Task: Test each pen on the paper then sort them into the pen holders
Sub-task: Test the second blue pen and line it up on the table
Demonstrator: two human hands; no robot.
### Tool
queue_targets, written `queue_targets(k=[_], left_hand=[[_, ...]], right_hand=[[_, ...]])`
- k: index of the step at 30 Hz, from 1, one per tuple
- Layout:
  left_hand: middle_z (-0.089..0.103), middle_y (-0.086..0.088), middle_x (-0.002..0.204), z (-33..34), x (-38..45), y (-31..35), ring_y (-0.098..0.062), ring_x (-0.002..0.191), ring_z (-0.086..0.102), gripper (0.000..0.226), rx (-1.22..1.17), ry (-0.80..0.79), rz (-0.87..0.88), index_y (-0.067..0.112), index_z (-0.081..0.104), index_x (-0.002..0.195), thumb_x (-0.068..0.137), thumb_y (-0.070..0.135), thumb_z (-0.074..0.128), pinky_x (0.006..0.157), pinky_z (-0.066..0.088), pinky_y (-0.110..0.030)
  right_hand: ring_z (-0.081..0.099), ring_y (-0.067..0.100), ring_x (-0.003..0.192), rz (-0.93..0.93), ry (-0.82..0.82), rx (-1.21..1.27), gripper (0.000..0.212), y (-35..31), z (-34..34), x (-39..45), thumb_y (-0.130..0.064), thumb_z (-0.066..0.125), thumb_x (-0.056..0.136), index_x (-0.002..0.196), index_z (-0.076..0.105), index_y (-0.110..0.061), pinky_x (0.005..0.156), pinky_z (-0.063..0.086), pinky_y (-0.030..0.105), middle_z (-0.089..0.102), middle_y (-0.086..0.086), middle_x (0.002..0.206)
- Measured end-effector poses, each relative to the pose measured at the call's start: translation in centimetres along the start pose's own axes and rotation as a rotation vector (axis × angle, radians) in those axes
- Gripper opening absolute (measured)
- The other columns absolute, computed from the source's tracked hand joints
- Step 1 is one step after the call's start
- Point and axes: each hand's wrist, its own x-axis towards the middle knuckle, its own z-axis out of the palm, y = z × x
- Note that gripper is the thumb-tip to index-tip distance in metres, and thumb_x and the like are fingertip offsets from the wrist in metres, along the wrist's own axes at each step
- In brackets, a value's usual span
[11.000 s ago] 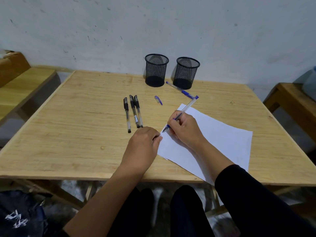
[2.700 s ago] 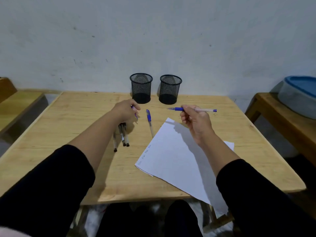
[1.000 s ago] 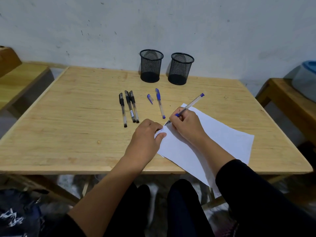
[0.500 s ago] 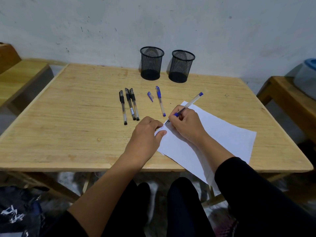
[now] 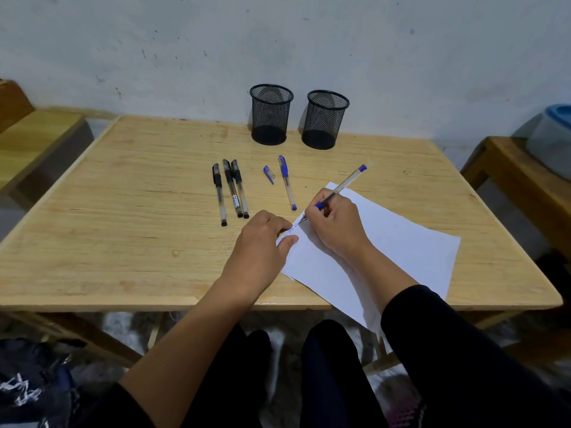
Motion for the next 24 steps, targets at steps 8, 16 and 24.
queue_targets(k=[8,16,24], left_hand=[[0.057,0.000,0.116,0.0,0.0,-0.1,-0.011,0.099,0.052,0.033,-0.016,0.001,0.009,0.018,0.060,0.120,0.089,0.031,0.058,0.080,0.032,-0.015],[0.061,-0.003,0.106,-2.2,3.3,0.0,-0.009,0.090,0.053,0.022,-0.106,0.098,0.000,0.014,0.067,0.108,0.090,0.022,0.058,0.079,0.036,-0.018],[0.059,-0.005,0.121,-2.6,11.9,-1.9,-0.016,0.101,0.056,0.035,0.105,0.026,0.001,0.017,0.062,0.117,0.088,0.000,0.053,0.079,0.039,-0.023]], right_hand=[[0.047,0.010,0.060,0.012,-0.005,0.045,0.012,0.0,0.0,0.0,-0.008,0.054,0.084,0.078,0.060,0.001,0.050,0.037,0.006,0.053,0.006,0.067],[0.047,0.008,0.048,0.155,0.111,0.399,0.013,-1.7,-1.5,2.1,-0.009,0.052,0.090,0.079,0.056,-0.014,0.044,0.038,0.014,0.054,0.003,0.060],[0.047,0.011,0.044,0.267,0.072,0.534,0.017,-3.1,-1.5,3.9,-0.012,0.048,0.091,0.078,0.059,-0.011,0.036,0.032,0.016,0.058,0.004,0.062]])
